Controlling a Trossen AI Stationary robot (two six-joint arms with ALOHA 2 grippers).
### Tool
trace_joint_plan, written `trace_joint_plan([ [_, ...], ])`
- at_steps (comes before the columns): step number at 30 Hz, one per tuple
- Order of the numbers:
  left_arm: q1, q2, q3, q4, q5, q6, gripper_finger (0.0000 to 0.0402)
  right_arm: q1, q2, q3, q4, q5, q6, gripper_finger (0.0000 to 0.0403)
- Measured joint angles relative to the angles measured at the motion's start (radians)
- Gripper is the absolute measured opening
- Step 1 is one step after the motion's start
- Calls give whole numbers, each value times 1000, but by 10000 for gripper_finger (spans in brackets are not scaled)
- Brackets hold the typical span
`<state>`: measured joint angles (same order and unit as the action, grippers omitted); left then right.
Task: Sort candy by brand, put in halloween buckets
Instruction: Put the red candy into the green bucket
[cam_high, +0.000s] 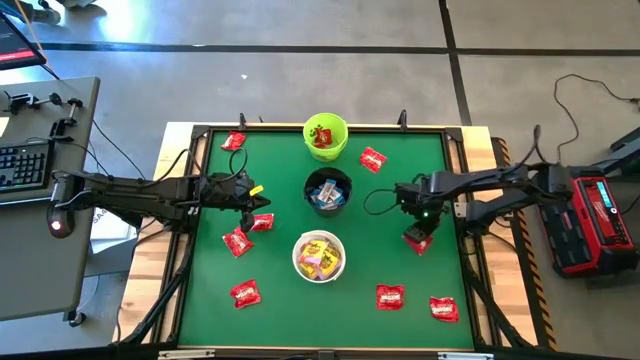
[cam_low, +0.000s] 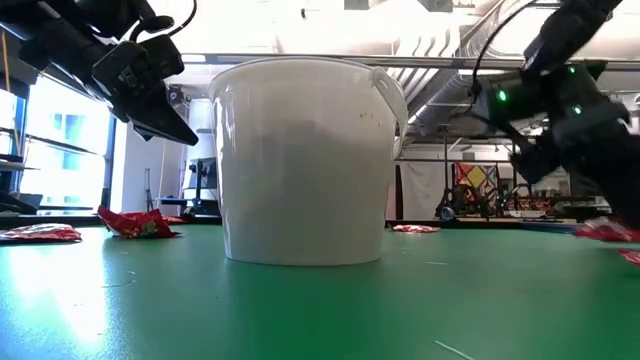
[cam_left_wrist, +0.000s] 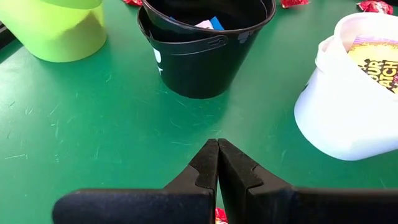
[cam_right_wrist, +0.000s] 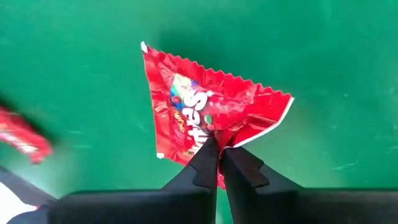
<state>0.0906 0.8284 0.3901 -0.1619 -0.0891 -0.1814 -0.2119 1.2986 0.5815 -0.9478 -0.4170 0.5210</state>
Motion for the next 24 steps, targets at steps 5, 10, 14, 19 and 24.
trace_joint_plan([
  [5, 0, 0, 0, 0, 0, 0, 0, 0, -68, 116, -15, 37, 56, 3],
  [10, 0, 0, 0, 0, -2, 1, 0, 15, -104, 294, 22, 168, 135, 1],
  [14, 0, 0, 0, 0, -29, 1, 0, 23, -87, 442, 124, 316, 179, 0],
  [19, 0, 0, 0, 0, -44, 1, 0, 10, -3, 596, 275, 469, 161, 0],
  [24, 0, 0, 0, 0, -44, 1, 0, -37, 153, 731, 356, 520, 95, 0],
])
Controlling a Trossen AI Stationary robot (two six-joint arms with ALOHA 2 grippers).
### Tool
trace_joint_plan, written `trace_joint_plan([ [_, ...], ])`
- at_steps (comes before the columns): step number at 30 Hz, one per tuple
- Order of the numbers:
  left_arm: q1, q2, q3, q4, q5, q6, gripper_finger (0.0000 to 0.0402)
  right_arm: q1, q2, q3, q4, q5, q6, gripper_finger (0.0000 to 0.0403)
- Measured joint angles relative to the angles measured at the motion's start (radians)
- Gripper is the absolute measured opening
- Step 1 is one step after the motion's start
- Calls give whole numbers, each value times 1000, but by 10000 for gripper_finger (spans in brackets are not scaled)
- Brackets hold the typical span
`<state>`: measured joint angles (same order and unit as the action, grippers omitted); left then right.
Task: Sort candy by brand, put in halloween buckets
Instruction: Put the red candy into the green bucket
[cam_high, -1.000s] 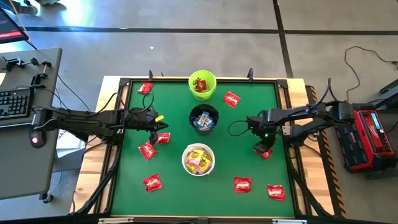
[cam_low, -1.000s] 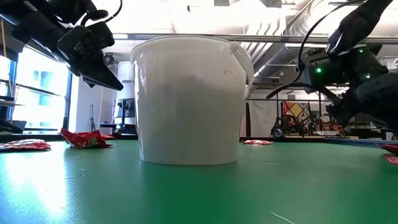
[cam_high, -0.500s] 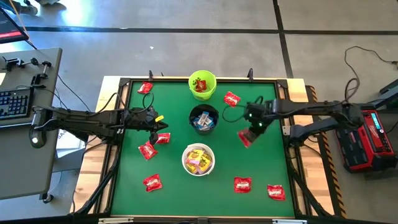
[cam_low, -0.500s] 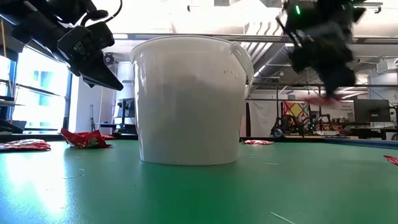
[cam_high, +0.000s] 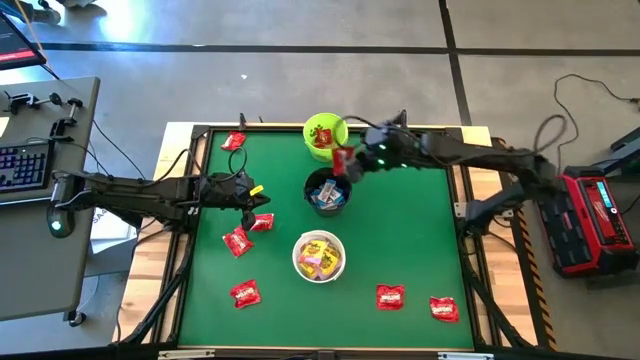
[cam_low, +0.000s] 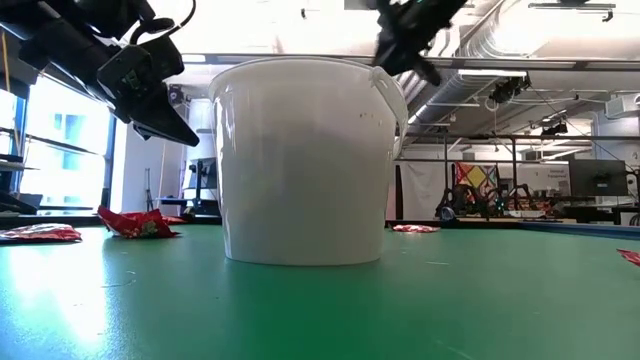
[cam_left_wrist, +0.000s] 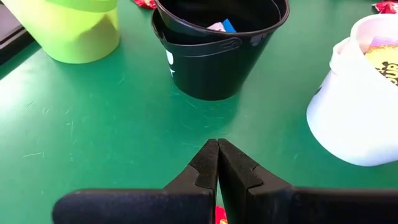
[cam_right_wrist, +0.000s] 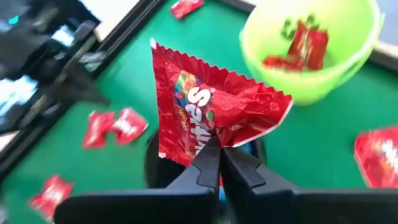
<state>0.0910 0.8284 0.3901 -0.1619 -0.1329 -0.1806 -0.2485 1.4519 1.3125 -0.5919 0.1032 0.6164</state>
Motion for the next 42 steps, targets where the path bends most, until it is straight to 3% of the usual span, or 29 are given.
trace_joint_plan([
  [11, 0, 0, 0, 0, 0, -3, 0, -170, 354, 324, -13, -6, -121, 0],
  [17, 0, 0, 0, 0, -1, -28, 0, -236, 465, 396, -19, -15, -151, 0],
  [37, 0, 0, 0, -8, -1, -37, 0, -290, 568, 397, -19, -43, -146, 0],
  [42, 0, 0, 0, -47, -1, -54, 1, -290, 568, 397, -25, -43, -157, 30],
])
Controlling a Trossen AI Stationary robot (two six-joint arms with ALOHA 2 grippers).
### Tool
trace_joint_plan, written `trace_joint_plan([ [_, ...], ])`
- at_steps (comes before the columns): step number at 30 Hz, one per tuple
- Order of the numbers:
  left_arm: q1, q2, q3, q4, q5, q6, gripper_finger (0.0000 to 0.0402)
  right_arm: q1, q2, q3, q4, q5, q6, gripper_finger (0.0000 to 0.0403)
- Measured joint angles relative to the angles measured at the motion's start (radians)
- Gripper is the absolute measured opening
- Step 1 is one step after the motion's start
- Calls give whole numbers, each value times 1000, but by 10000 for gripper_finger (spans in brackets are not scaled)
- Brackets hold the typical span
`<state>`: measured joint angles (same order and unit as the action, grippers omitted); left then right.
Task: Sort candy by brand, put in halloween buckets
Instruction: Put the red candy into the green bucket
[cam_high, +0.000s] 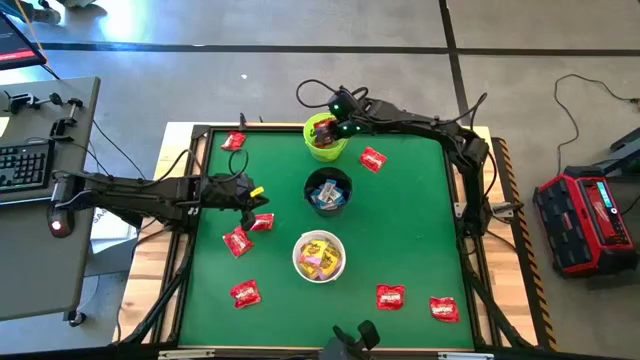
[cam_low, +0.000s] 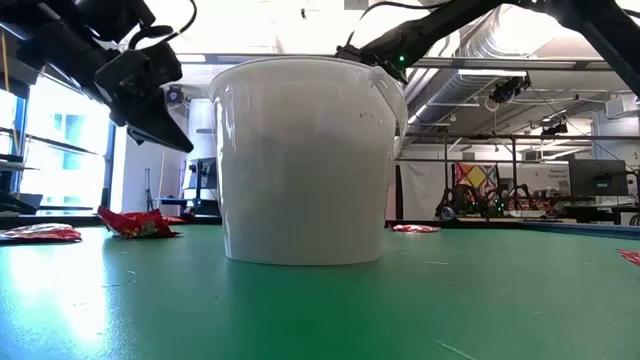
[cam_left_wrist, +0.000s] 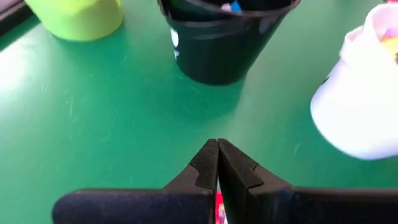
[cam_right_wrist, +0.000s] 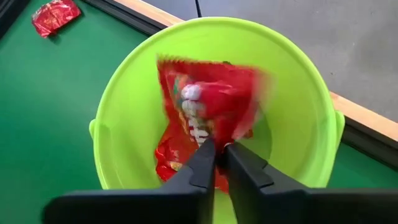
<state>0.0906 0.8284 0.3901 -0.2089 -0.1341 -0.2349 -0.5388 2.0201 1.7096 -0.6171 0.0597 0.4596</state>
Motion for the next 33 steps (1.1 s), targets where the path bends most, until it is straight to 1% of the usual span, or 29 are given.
trace_joint_plan([
  [3, 0, 0, 0, -25, 0, 0, 8, 0, 0, 0, -13, 0, -14, 72],
  [7, 0, 0, 0, -50, 8, 0, 29, 1, -1, 0, -22, -9, -16, 128],
  [10, 0, 0, 0, -64, 37, 0, 48, 3, -16, 0, -30, -20, -24, 145],
  [12, 0, 0, 0, -70, 61, 1, 61, 8, -41, 0, -36, -19, -41, 135],
  [13, -1, 0, 0, -71, 75, 1, 67, 12, -55, 0, -36, -17, -57, 122],
  [15, -2, 0, 0, -82, 96, 1, 79, 23, -91, 0, -38, -15, -89, 83],
  [17, -10, 7, 0, -87, 106, 1, 91, 39, -127, 0, -42, -15, -124, 31],
  [18, -16, 12, 0, -92, 112, 1, 97, 48, -143, 0, -44, -15, -140, 17],
  [19, -24, 18, 0, -96, 124, 1, 103, 57, -161, 0, -45, -15, -150, 11],
  [21, -43, 39, 0, -98, 150, 1, 114, 78, -190, 0, -47, -5, -153, 19],
  [23, -67, 63, 0, -109, 156, 1, 124, 104, -212, 0, -53, 19, -155, 22],
  [26, -105, 107, 0, -118, 150, 1, 137, 148, -234, -5, -68, 63, -155, 9],
  [28, -129, 136, 0, -117, 123, 1, 144, 177, -242, -5, -91, 97, -155, 3],
  [30, -149, 163, 0, -117, 84, 2, 147, 207, -248, -6, -115, 141, -155, 5],
  [33, -173, 199, 0, -116, 21, 1, 149, 249, -262, -6, -158, 220, -155, 2],
])
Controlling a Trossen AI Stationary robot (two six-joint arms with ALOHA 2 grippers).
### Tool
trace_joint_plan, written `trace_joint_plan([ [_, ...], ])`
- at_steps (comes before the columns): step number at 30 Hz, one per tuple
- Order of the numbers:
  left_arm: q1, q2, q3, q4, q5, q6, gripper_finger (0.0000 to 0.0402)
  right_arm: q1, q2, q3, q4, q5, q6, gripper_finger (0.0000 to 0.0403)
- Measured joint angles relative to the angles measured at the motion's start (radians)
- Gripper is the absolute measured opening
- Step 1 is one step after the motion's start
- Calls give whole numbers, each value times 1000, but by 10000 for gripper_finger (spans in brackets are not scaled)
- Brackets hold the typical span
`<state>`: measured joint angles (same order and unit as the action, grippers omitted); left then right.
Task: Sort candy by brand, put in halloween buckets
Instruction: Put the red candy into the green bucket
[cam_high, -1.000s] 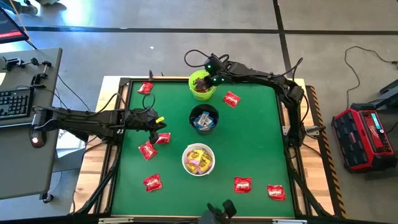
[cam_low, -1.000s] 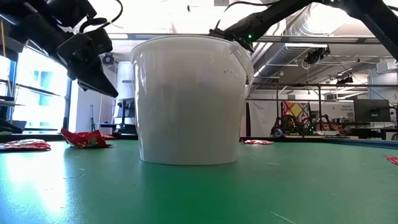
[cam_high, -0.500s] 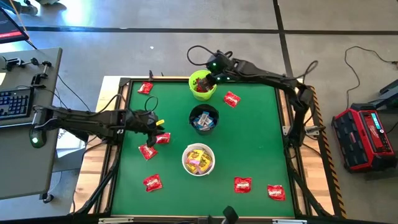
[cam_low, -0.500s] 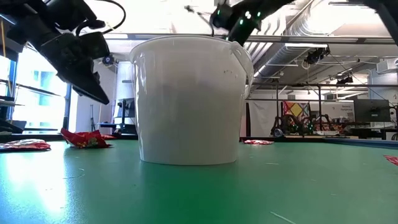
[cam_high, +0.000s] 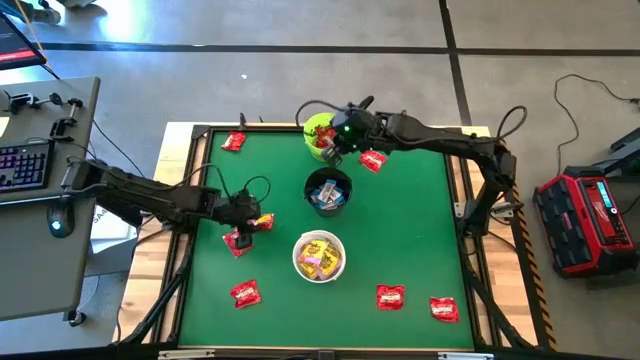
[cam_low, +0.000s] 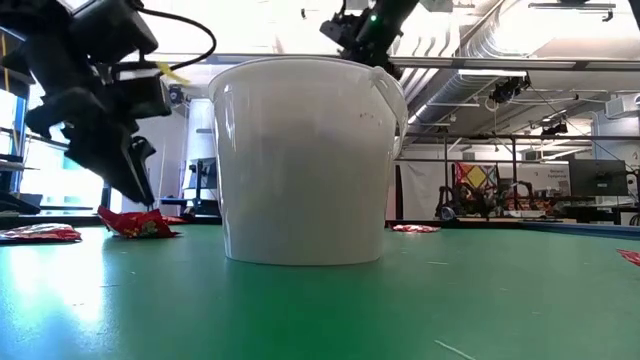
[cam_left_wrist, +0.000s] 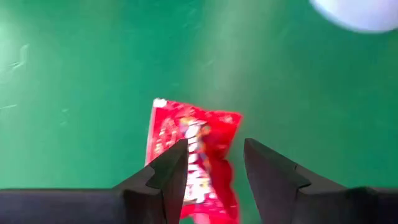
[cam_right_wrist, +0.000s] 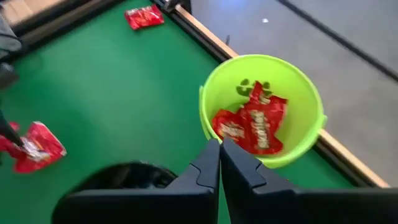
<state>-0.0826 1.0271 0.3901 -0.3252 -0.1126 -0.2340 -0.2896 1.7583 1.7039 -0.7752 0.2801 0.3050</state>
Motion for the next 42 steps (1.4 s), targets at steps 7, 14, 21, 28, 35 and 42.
trace_joint_plan([
  [7, -16, 67, 0, 0, -80, -69, 149, 70, -50, 0, -118, 146, 47, 0],
  [14, -16, 108, 1, 3, -29, -78, 131, 102, -81, -1, -164, 215, 80, 0],
  [21, -16, 106, 14, -7, -26, -78, 57, 118, -87, -1, -178, 225, 90, 0],
  [28, -6, 106, 101, -45, -29, -78, 3, 149, -101, -2, -183, 233, 116, 0],
  [35, 83, 105, 236, -150, -31, -78, 1, 169, -145, -2, -249, 266, 140, 0],
  [42, 232, 112, 398, -197, -111, 5, 0, 169, -159, -2, -283, 268, 143, 0],
])
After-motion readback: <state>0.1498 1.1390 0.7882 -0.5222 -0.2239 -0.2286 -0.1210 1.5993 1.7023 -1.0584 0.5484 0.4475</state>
